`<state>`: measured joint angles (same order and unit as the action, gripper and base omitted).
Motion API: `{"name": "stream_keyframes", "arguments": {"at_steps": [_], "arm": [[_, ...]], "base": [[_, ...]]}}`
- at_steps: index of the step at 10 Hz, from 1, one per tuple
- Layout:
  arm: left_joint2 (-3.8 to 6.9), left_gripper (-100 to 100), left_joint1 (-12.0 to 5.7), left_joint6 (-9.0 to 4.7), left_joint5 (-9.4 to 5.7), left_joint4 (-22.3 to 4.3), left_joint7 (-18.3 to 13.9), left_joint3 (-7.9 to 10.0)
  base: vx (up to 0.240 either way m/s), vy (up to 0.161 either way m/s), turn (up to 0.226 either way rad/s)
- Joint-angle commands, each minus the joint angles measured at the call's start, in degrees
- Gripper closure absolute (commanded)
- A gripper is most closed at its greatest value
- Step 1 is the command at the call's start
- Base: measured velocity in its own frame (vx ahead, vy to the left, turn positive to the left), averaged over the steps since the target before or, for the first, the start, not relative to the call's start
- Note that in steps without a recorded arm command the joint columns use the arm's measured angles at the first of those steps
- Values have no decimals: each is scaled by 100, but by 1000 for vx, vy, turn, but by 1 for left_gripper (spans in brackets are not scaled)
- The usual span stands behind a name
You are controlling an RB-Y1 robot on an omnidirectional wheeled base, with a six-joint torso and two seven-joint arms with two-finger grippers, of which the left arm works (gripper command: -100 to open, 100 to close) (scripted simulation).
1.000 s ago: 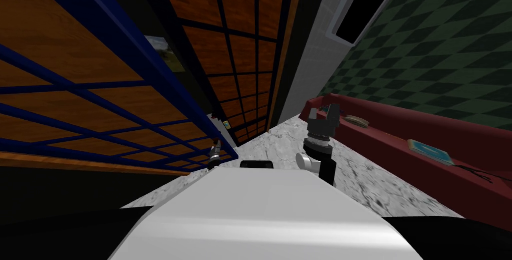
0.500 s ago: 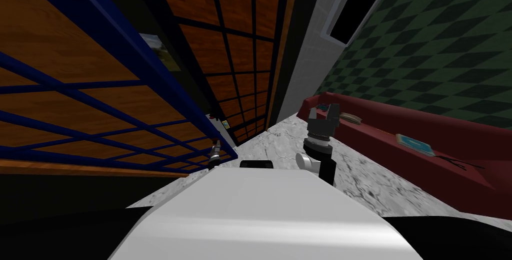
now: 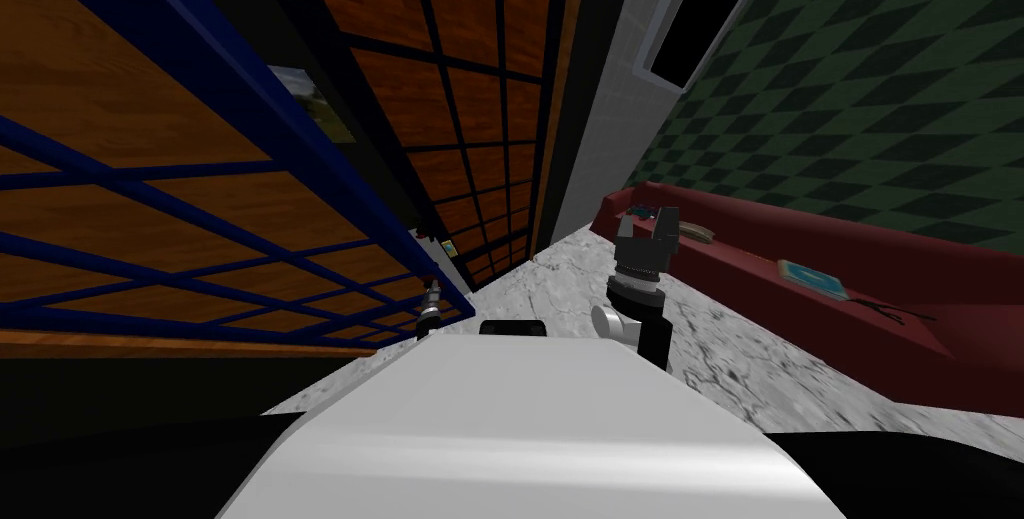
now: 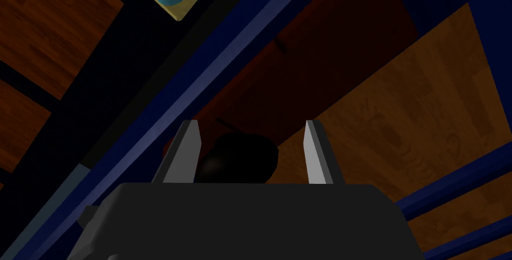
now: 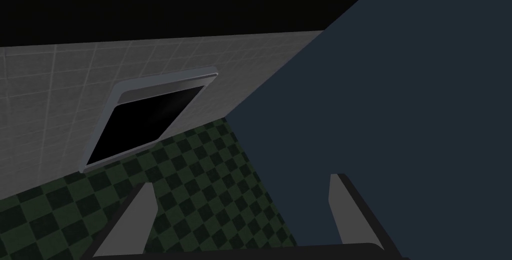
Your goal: Pull the door open
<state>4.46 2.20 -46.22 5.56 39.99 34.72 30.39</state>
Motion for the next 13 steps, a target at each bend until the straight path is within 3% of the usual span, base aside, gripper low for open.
{"name": "stream_keyframes", "arguments": {"at_steps": [1,3,5,6,10,13], "arm": [[145,100,27,-38,-150,-39,-286,78],[167,100,13,-48,-210,-62,-566,40],[167,100,13,-48,-210,-62,-579,40],[190,100,-3,-58,-275,-87,-813,-1],[190,100,-3,-58,-275,-87,-813,-1],[236,100,-35,-79,-405,-136,-1281,-82]], "base": [[-44,11,-97],[-40,12,-57],[-40,16,-14],[-27,11,-45],[-10,-1,-12],[-30,10,-64]]}}
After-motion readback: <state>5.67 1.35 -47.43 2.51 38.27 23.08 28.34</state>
